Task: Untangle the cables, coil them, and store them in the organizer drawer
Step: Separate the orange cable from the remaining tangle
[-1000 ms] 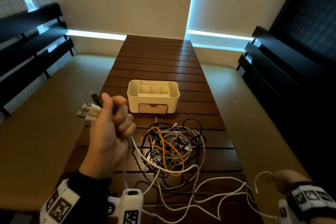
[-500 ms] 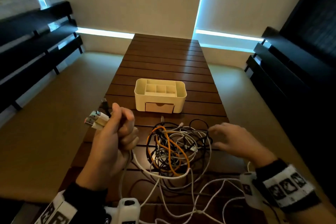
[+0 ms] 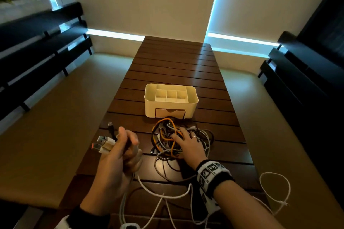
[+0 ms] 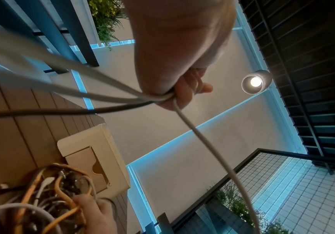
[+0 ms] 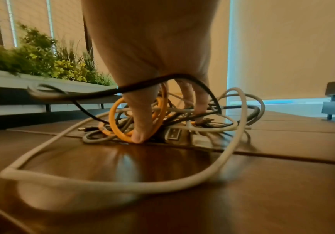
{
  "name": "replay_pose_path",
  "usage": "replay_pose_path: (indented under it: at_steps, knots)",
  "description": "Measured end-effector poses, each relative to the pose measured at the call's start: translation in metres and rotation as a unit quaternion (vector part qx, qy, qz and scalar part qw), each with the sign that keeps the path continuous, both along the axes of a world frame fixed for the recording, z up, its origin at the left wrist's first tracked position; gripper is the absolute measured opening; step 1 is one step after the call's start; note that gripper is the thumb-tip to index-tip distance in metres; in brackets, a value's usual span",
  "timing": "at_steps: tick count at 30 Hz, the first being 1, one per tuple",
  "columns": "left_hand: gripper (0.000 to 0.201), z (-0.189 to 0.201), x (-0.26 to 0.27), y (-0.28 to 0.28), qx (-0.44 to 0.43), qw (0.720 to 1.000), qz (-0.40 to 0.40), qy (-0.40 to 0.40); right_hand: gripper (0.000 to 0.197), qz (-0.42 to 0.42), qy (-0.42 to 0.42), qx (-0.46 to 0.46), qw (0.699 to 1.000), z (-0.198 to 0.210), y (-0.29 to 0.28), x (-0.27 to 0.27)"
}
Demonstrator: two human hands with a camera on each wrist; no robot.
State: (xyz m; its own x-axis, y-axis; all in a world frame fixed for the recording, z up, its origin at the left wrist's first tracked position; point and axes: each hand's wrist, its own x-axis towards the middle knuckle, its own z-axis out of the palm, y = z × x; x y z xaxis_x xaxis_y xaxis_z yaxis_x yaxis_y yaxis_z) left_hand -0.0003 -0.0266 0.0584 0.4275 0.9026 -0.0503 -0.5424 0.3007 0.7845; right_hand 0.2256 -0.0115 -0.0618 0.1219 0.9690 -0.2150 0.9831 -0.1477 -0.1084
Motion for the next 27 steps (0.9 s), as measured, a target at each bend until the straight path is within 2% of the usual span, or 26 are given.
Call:
replay_pose_path:
  at_steps: [2,4,6,8,10,11,13,15,17,19,21,23,25,27]
  knots:
    - [0.049,-0.006,-0.002,0.001,0.008,1.0,-0.002,0.006,0.073,-0.017,0.004,-0.035,0.999,-0.002,0.003,0.0]
    - [0.054,-0.011,-0.004,0.002,0.002,1.0,0.005,0.018,0.075,-0.006,-0.011,-0.111,0.994,0.009,0.003,0.003]
    - [0.056,-0.015,-0.006,0.002,-0.003,0.999,0.013,0.033,0.068,0.005,-0.005,-0.124,0.992,0.029,0.005,0.007]
    - [0.058,-0.018,-0.008,0.002,-0.008,0.999,0.018,0.042,0.055,-0.01,0.053,-0.031,0.998,0.049,0.009,0.009]
    - [0.059,-0.021,-0.009,0.001,-0.016,0.999,0.022,0.043,0.033,-0.033,0.095,0.091,0.991,0.063,0.013,0.008]
    - [0.059,-0.021,-0.009,0.001,-0.019,0.999,0.023,0.042,0.023,-0.041,0.096,0.101,0.989,0.067,0.015,0.006]
    - [0.057,-0.022,-0.009,0.0,-0.023,0.999,0.025,0.035,0.015,-0.062,0.077,0.005,0.995,0.07,0.018,-0.006]
    - [0.048,-0.024,-0.007,-0.001,-0.025,0.999,0.031,0.036,0.027,-0.097,0.049,-0.08,0.991,0.06,0.019,-0.018]
    - [0.034,-0.026,-0.003,-0.002,-0.031,0.998,0.04,0.045,0.029,-0.128,0.025,-0.093,0.987,0.045,0.016,-0.026]
    - [0.026,-0.03,0.003,-0.002,-0.041,0.996,0.044,0.061,0.022,-0.15,0.024,-0.079,0.985,0.035,0.014,-0.031]
    - [0.022,-0.033,0.008,-0.001,-0.042,0.995,0.045,0.073,0.013,-0.187,0.071,-0.049,0.979,0.041,0.014,-0.03]
    - [0.023,-0.035,0.012,0.0,-0.039,0.994,0.045,0.088,0.017,-0.215,0.128,0.006,0.968,0.062,0.019,-0.021]
    - [0.024,-0.036,0.017,0.001,-0.037,0.994,0.046,0.097,0.02,-0.215,0.183,0.057,0.958,0.1,0.025,-0.008]
    - [0.025,-0.035,0.021,0.003,-0.043,0.994,0.045,0.095,0.019,-0.207,0.3,0.113,0.924,0.15,0.03,0.001]
